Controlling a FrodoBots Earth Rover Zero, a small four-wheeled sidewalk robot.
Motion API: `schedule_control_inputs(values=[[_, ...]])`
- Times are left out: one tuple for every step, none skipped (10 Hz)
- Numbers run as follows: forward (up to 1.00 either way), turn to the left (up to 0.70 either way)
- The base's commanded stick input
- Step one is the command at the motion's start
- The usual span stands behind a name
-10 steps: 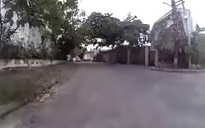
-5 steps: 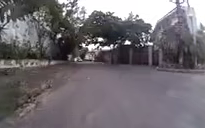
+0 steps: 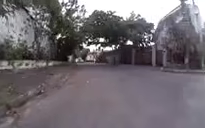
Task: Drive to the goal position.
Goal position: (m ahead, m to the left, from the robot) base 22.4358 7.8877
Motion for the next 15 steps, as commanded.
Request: schedule_control_inputs(values=[[1.00, 0.00], [1.00, 0.02], [1.00, 0.36], [1.00, 0.40], [1.00, 0.40], [1.00, 0.17], [1.00, 0.00], [1.00, 0.00], [1.00, 0.00], [1.00, 0.00], [1.00, 0.00], [1.00, 0.00], [1.00, 0.00], [1.00, 0.00], [1.00, 0.00]])
